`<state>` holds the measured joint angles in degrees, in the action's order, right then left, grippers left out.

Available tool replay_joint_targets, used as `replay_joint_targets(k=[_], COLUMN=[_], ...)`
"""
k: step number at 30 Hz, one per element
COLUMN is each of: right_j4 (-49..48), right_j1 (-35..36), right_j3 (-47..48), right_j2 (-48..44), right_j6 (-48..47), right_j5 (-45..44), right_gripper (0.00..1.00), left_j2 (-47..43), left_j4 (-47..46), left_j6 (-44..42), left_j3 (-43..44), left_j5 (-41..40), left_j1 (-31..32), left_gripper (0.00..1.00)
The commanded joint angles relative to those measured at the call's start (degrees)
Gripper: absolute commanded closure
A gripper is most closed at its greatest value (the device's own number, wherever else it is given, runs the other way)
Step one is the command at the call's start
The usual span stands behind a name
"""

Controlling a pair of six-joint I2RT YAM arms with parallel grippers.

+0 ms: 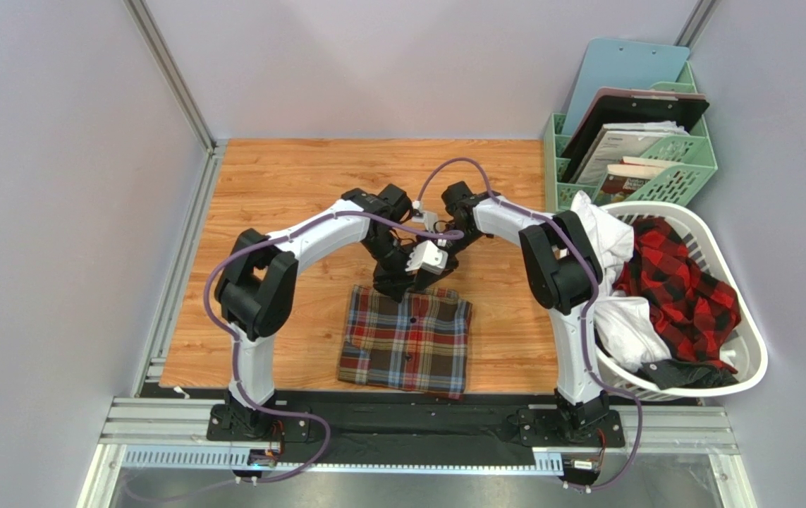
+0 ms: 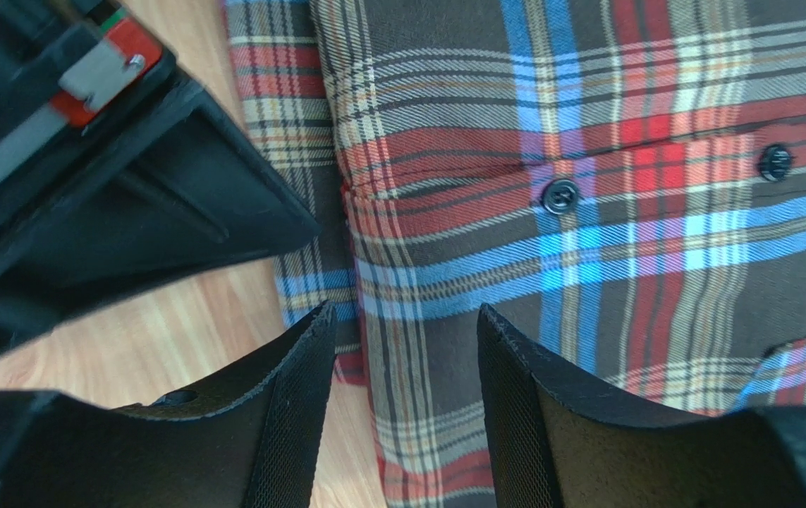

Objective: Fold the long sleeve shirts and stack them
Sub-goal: Fold the shirt

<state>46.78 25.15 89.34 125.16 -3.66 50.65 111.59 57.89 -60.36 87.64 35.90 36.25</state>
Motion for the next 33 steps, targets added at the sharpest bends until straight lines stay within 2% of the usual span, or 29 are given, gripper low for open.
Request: replay_joint_targets(k=[1, 9, 11, 12, 14, 18, 25, 33], right_j4=[-2.5, -2.5, -2.5, -2.4, -2.4, -2.1, -2.0, -1.6], right_j1=[-0.3, 0.3, 0.4, 0.5, 0.5, 0.8, 1.0, 0.9], right_j3=[1.8, 1.0, 1.0, 0.9, 0.7, 0.1, -1.0, -1.0], right_j2=[2.1, 4.4, 4.6, 4.7, 4.7, 4.8, 4.8, 5.0], right_j6=[0.7, 0.4, 0.3, 0.3, 0.1, -0.8, -2.2, -3.5], right_j5=[0.3, -0.8, -0.6, -0.7, -0.7, -0.8, -0.8, -0.9], right_gripper=[0.84, 0.85, 0.86, 0.86, 0.87, 0.88, 0.91, 0.91], left_j2=[2.6, 5.7, 5.9, 6.2, 6.6, 5.9, 2.8, 5.9], left_j4=[1.5, 4.9, 5.9, 6.9, 8.5, 11.5, 8.7, 3.1], left_j6=[-2.2, -3.0, -3.2, -3.2, -3.2, -2.7, 1.0, 2.9], left_j3=[3.2, 5.2, 5.5, 5.8, 7.1, 9.3, 11.8, 12.5], left_j5=[-1.6, 0.0, 0.7, 1.0, 1.8, 2.2, 0.2, -2.2], left_j1=[1.0, 2.1, 2.3, 2.3, 2.3, 2.2, 1.3, -0.1], left_gripper=[0.42, 0.43, 0.47, 0.56, 0.67, 1.0, 1.0, 1.0])
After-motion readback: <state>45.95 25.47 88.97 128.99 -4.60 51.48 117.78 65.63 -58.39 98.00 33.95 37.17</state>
